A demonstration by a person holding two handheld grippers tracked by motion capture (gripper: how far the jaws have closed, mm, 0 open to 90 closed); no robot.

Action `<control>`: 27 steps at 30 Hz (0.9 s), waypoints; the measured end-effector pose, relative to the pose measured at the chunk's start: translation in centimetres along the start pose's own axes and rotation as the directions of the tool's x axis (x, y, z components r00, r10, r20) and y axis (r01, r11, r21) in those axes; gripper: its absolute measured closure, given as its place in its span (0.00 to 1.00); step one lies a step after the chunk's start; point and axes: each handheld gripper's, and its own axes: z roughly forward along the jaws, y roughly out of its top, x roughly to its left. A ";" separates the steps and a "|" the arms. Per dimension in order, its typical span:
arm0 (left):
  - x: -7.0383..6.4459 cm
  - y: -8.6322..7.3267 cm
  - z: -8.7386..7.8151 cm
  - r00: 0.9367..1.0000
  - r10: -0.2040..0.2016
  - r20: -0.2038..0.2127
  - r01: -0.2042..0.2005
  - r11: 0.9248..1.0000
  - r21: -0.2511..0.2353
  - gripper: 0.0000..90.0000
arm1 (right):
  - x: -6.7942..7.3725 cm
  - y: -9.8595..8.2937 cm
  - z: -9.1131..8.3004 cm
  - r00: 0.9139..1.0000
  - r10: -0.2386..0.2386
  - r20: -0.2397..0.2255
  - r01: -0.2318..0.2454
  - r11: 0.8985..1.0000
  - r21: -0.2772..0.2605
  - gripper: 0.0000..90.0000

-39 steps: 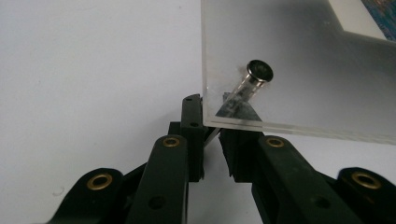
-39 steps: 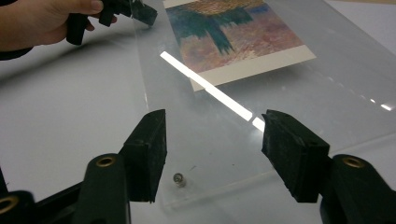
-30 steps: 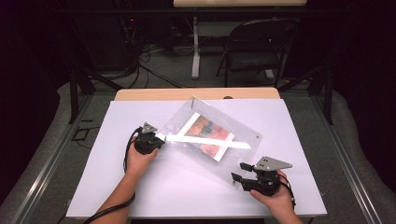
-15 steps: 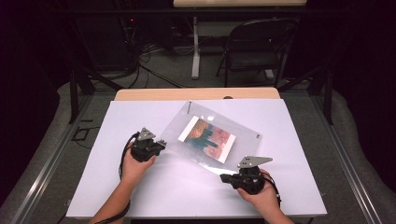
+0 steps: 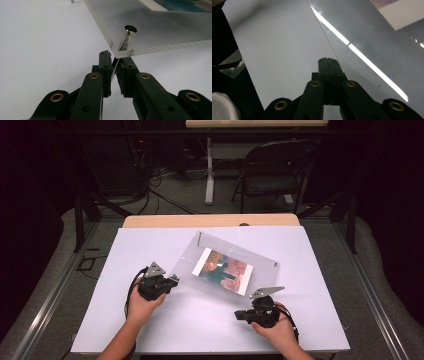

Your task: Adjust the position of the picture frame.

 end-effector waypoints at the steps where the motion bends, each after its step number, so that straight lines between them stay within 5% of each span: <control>1: 0.0 0.0 0.0 1.000 0.000 0.000 0.000 1.000 0.000 0.92 | 0.0 0.0 0.0 1.000 0.000 0.000 0.000 1.000 0.000 1.00; 6: -1.3 -0.2 -0.4 1.000 0.015 0.014 -0.015 1.000 -0.007 0.92 | -1.6 0.5 -0.6 0.998 0.060 -0.006 -0.060 0.998 -0.018 1.00; 14: -3.3 -0.4 -0.7 0.998 0.048 0.042 -0.048 0.999 -0.022 0.94 | -3.7 1.8 -0.8 0.995 0.096 0.026 -0.095 0.995 -0.035 1.00; 22: -5.6 -1.0 -0.5 0.993 0.077 0.090 -0.075 0.997 -0.024 0.95 | -6.2 3.2 -0.7 0.979 0.201 -0.018 -0.201 0.979 -0.015 1.00; 27: -7.1 -1.2 -0.2 0.987 0.100 0.126 -0.099 0.995 -0.014 0.95 | -7.5 4.0 -0.5 0.975 0.223 0.022 -0.223 0.975 0.003 1.00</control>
